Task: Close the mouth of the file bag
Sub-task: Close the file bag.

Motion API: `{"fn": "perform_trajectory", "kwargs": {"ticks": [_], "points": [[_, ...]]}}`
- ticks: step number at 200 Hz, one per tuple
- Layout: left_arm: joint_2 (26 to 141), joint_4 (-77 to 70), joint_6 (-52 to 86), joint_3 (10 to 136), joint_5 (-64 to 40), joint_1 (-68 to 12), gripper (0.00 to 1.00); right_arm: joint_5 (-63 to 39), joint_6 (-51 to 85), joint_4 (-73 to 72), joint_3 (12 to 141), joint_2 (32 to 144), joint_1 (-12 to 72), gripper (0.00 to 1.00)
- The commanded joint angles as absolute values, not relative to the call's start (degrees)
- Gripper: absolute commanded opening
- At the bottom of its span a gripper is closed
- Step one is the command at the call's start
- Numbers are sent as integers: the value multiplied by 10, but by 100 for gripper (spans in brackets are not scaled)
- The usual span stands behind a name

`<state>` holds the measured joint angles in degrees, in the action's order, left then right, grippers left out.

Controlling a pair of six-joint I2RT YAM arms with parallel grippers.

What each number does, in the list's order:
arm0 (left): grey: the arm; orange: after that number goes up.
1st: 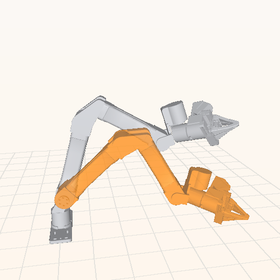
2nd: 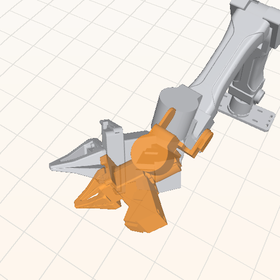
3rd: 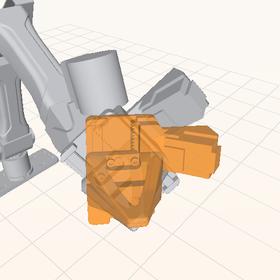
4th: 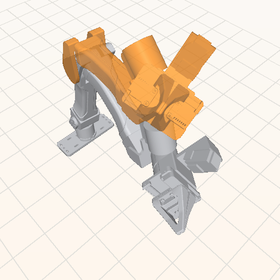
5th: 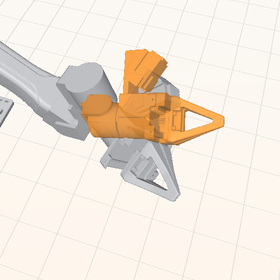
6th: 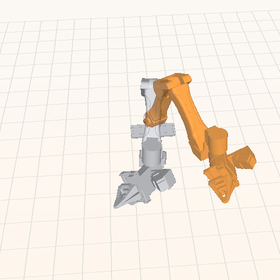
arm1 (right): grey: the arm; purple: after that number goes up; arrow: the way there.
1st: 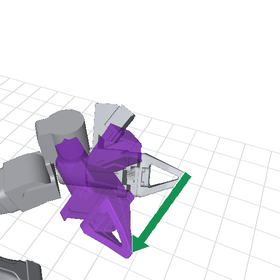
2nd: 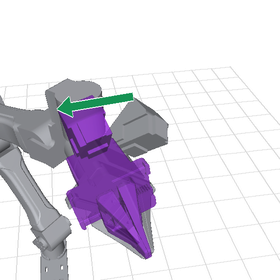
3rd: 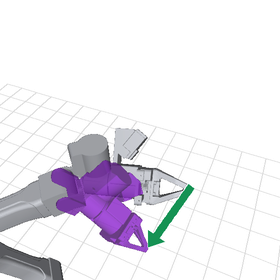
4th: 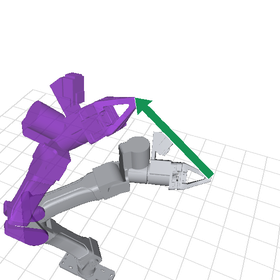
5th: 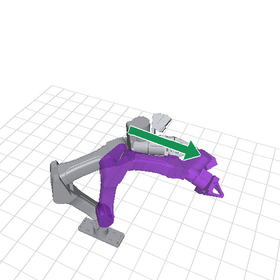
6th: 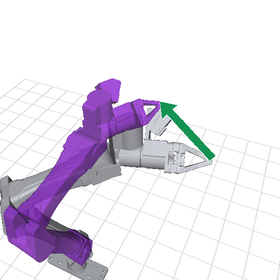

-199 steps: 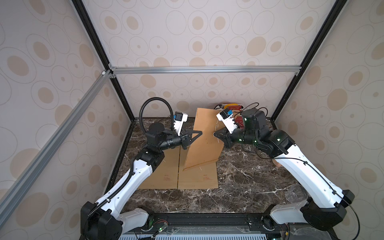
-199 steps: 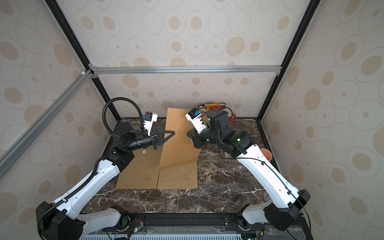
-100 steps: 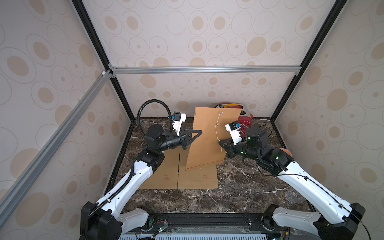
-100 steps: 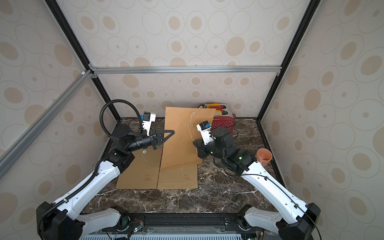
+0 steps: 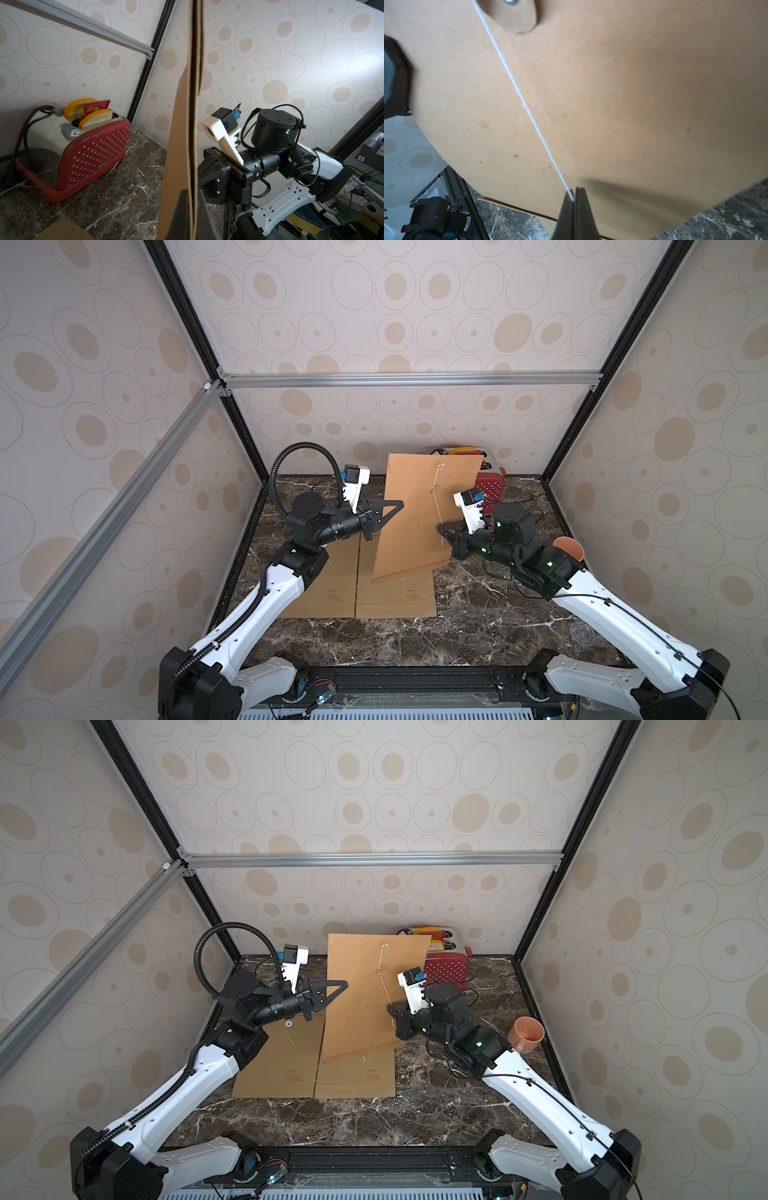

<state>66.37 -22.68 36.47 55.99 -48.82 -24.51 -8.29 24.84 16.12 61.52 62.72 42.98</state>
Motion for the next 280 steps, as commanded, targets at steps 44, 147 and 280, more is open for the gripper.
{"fn": "perform_trajectory", "kwargs": {"ticks": [44, 147, 280], "points": [[668, -279, 382, 566, -489, -247, 0, -128, 278, 115, 619, 634, 427, 0], [673, -335, 415, 548, -480, -252, 0, -176, 328, 43, 618, 695, 453, 0], [681, -298, 412, 573, -521, -257, 0, -210, 242, 228, 666, 612, 306, 0]]}}
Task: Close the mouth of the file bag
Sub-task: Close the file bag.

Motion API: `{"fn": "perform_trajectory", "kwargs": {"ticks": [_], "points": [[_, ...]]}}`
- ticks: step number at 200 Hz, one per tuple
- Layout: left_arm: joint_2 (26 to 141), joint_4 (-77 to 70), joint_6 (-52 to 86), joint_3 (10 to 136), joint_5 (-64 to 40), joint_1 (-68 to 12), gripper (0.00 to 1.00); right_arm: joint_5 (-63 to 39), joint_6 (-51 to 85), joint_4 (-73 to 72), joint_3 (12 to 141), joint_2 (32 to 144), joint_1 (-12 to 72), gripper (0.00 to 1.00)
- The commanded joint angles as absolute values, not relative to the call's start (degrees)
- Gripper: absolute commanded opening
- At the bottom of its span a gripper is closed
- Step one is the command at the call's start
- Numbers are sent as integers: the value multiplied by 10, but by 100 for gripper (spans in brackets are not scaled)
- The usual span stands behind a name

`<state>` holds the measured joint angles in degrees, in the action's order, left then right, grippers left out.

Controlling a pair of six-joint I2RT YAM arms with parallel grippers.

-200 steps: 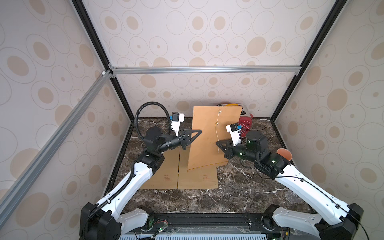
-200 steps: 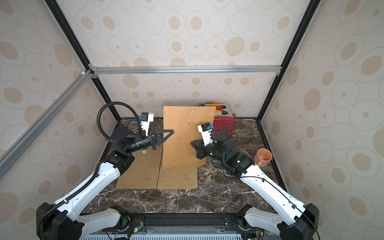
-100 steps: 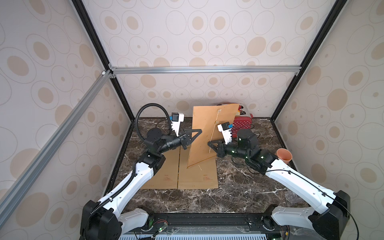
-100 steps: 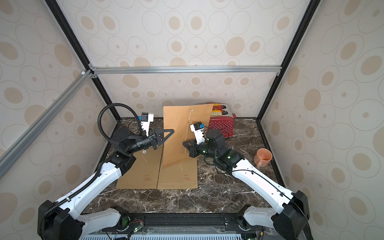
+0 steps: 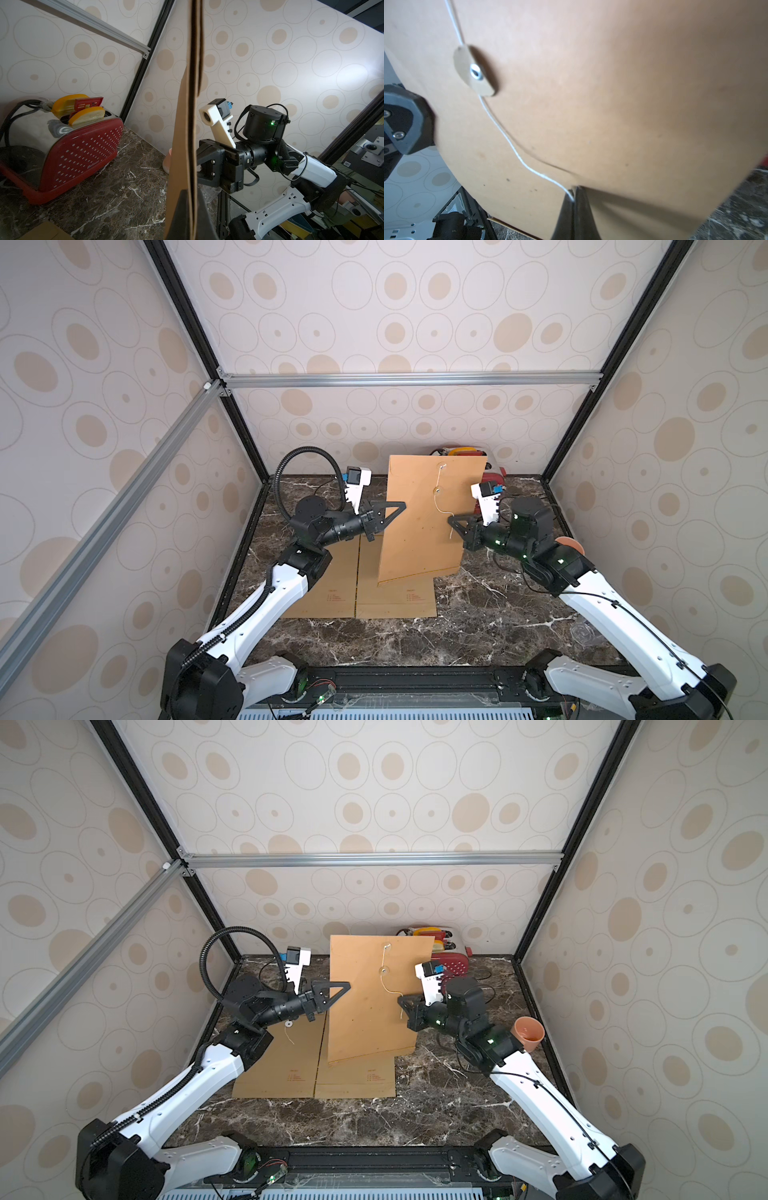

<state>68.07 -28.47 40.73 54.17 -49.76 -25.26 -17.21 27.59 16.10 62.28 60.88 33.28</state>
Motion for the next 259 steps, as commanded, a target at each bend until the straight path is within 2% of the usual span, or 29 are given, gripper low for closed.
{"fn": "perform_trajectory", "kwargs": {"ticks": [1, 60, 138, 206, 259], "points": [[681, -298, 412, 573, -521, -257, 0, -211, 241, 231, 668, 613, 304, 0], [681, -308, 418, 573, -528, -257, 0, -238, 189, 341, 772, 652, 224, 0], [685, -240, 375, 585, -514, -258, 0, -296, 165, 363, 838, 669, 224, 0], [688, -192, 339, 598, -513, -260, 0, -281, 109, 461, 1000, 778, 223, 0], [691, -170, 326, 606, -515, -260, 0, -284, 108, 482, 1081, 823, 234, 0]]}}
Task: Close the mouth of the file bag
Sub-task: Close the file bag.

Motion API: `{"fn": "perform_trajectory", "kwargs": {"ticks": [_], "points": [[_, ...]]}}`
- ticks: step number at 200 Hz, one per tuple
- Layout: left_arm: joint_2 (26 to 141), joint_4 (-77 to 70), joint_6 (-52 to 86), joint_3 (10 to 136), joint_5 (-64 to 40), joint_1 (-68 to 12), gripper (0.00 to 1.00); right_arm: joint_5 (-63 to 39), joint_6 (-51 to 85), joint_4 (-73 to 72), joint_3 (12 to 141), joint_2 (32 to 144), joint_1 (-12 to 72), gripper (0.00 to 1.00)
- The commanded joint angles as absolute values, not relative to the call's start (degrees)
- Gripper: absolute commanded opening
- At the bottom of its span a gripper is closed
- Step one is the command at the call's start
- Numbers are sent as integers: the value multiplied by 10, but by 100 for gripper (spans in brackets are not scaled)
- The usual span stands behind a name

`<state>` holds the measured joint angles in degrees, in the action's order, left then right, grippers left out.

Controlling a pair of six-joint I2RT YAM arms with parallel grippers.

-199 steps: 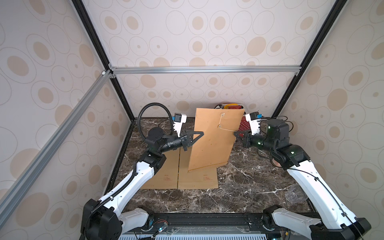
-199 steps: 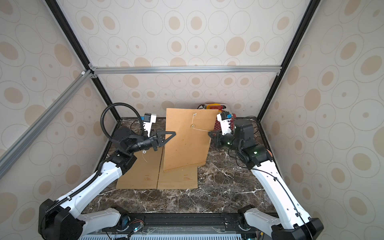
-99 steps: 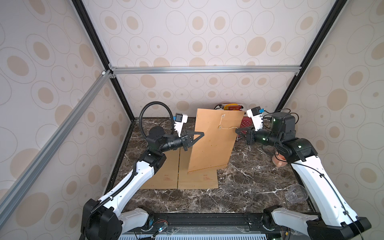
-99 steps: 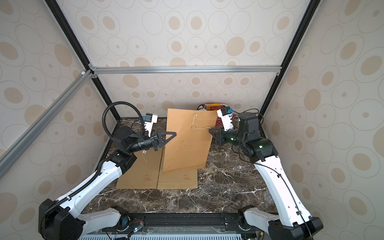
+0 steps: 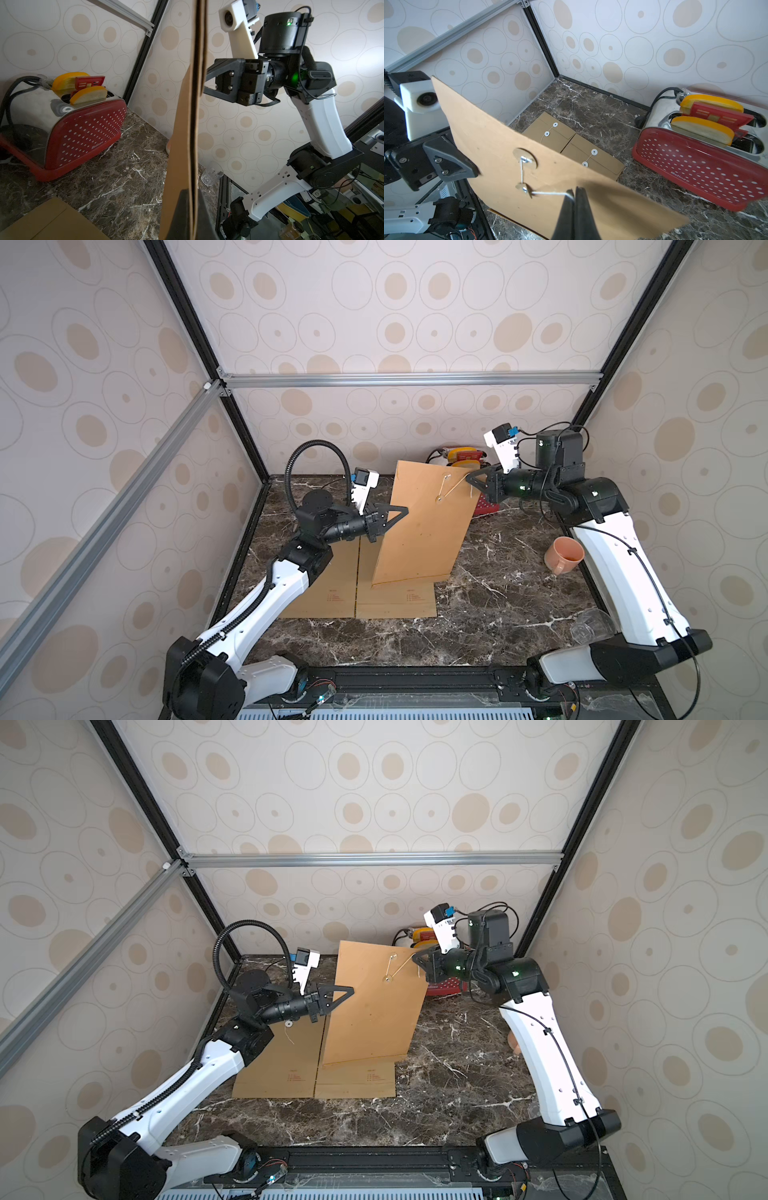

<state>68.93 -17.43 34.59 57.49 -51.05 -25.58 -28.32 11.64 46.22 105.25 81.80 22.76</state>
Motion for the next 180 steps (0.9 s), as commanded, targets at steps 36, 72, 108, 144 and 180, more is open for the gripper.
{"fn": "perform_trajectory", "kwargs": {"ticks": [36, 72, 108, 144, 180], "points": [[692, -169, 328, 606, -516, -262, 0, -277, 105, 487, 1090, 827, 245, 0], [690, -170, 329, 607, -514, -262, 0, -271, 114, 480, 1093, 827, 270, 0], [689, -172, 331, 608, -518, -262, 0, -232, 117, 481, 1114, 850, 335, 0], [693, -175, 335, 608, -521, -265, 0, -216, 115, 493, 1152, 886, 372, 0], [692, -176, 336, 608, -521, -267, 0, -206, 110, 508, 1172, 905, 402, 0]]}}
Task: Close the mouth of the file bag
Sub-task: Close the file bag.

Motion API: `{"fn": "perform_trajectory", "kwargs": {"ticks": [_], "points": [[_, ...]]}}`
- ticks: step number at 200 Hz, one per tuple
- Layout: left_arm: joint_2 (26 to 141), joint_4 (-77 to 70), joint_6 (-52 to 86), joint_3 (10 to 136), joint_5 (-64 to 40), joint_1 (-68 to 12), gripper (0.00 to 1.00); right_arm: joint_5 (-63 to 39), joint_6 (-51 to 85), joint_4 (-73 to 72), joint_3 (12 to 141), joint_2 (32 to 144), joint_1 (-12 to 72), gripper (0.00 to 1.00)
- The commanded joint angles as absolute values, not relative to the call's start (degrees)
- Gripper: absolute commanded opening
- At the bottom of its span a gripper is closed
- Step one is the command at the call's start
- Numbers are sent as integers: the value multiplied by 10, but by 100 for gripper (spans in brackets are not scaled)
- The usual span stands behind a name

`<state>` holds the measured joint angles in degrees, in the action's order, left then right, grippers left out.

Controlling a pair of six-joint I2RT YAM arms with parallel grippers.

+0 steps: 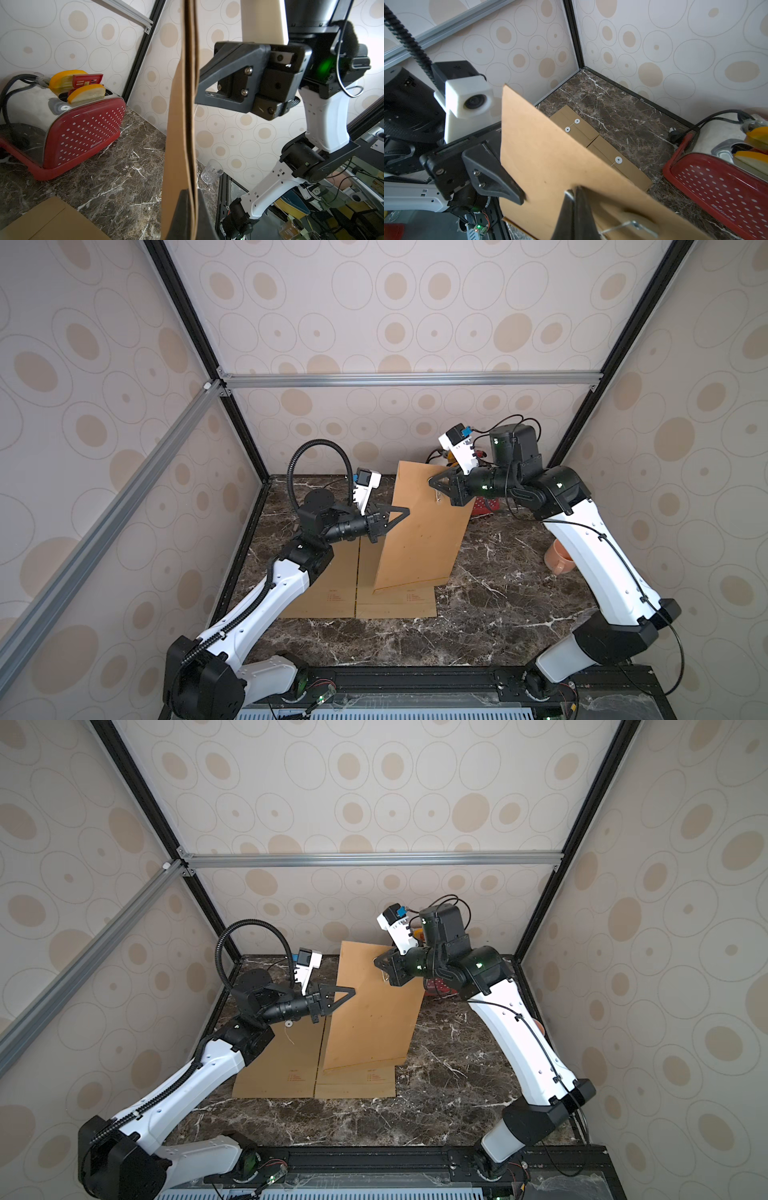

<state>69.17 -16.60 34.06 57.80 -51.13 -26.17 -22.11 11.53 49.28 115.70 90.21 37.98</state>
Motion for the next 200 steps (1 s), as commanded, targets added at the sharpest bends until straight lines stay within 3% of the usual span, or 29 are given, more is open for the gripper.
{"fn": "perform_trajectory", "kwargs": {"ticks": [1, 78, 200], "points": [[691, -176, 336, 608, -521, -267, 0, -206, 111, 508, 1172, 906, 403, 0], [690, -189, 347, 602, -515, -267, 0, -192, 131, 470, 1099, 857, 417, 0], [695, -269, 403, 578, -504, -267, 0, -139, 238, 271, 829, 708, 417, 0]]}}
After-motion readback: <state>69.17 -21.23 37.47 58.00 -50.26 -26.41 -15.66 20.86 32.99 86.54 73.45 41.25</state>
